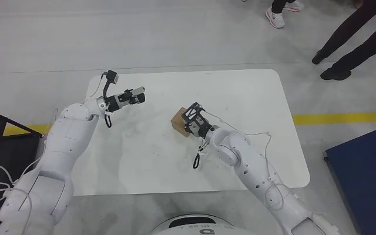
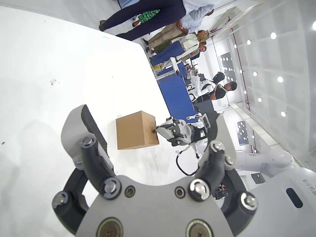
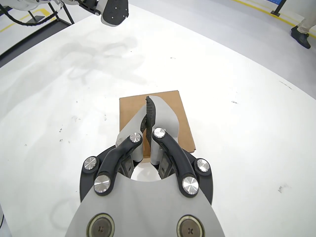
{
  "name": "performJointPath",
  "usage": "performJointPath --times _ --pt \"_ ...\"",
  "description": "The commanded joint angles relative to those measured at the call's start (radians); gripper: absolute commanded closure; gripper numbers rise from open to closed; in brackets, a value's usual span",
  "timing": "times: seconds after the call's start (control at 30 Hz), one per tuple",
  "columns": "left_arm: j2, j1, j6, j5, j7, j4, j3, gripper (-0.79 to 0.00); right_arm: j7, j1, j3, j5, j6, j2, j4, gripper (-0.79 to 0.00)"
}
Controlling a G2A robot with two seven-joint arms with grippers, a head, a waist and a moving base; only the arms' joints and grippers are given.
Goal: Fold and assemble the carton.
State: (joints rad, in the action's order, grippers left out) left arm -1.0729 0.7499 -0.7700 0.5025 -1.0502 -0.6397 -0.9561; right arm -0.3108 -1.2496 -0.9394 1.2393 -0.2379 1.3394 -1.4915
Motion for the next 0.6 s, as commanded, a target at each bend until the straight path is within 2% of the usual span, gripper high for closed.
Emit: performJointPath --times 0.0,0.17,0.33,0.47,0.57 --pt "0.0 0.0 0.0 0.0 0.0 0.0 0.0 -0.785 0.027 -0.011 -0.016 -0.012 0.006 -0.002 -0.023 0.0" --pt "0.0 0.0 0.0 0.0 0.0 0.0 0.0 -0.785 0.079 -0.121 -0.135 -0.025 -0.002 -0.031 -0.139 0.0" --pt "0.0 0.0 0.0 0.0 0.0 0.0 0.0 -0.785 -0.011 -0.217 -0.249 -0.027 -0.009 -0.058 -0.121 0.0" --pt "0.0 0.0 0.0 0.0 0.0 0.0 0.0 -0.785 -0.048 -0.201 -0.206 -0.053 -0.069 -0.055 -0.077 0.0" --pt "0.0 0.0 0.0 0.0 0.0 0.0 0.0 -0.785 -0.028 -0.165 -0.153 -0.072 -0.065 -0.043 -0.06 0.0"
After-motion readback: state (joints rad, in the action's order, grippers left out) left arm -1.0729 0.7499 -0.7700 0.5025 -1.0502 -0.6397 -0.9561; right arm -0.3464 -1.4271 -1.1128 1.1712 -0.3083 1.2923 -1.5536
